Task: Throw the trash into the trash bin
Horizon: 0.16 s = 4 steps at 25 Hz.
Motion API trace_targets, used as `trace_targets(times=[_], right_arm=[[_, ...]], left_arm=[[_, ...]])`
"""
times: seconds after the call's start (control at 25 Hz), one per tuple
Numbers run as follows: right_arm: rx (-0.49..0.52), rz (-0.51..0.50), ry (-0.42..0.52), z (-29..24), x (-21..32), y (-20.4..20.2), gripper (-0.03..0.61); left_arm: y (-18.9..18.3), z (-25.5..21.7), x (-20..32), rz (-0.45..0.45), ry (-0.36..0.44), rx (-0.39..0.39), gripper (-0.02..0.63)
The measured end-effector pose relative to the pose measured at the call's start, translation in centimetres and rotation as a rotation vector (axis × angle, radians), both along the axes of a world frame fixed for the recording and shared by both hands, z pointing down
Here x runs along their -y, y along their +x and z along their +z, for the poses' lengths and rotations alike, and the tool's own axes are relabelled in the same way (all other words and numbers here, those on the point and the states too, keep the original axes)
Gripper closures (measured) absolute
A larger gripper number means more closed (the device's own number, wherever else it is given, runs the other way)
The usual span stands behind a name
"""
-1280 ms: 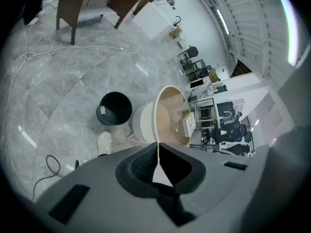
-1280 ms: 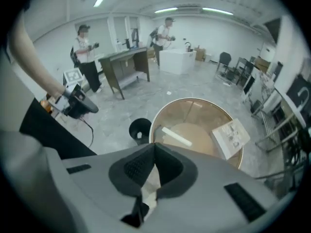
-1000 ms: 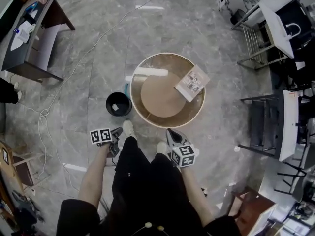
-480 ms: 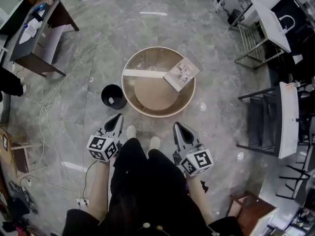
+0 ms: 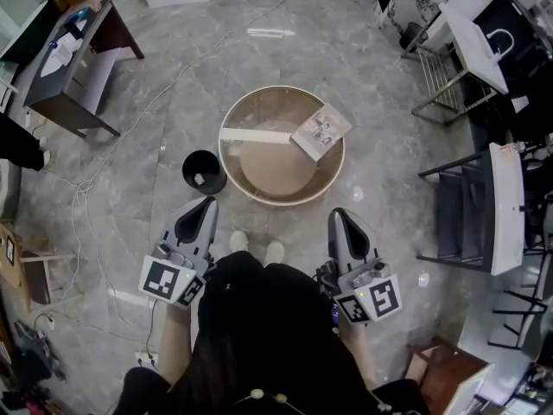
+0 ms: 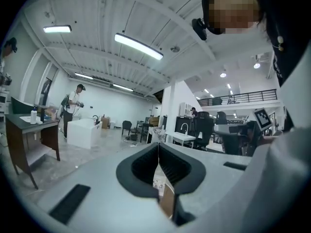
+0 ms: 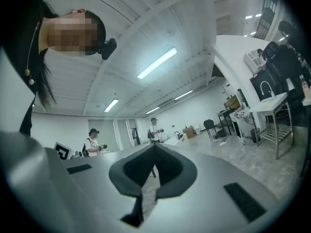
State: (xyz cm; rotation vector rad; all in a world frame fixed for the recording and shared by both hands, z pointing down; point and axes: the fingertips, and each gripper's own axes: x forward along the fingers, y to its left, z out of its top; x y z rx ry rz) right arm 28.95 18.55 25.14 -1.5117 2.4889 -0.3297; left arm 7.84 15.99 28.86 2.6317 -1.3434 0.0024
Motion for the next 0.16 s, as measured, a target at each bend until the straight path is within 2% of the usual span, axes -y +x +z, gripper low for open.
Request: trace_targets(times=[0.16], right_arm=[[-0.003,0.01,-0.002,-0.51,-0.31,0.67,0.577]], left_arm=[[0.26,-1.24,-0.33,0.015,0.016,-0.012,0.606]])
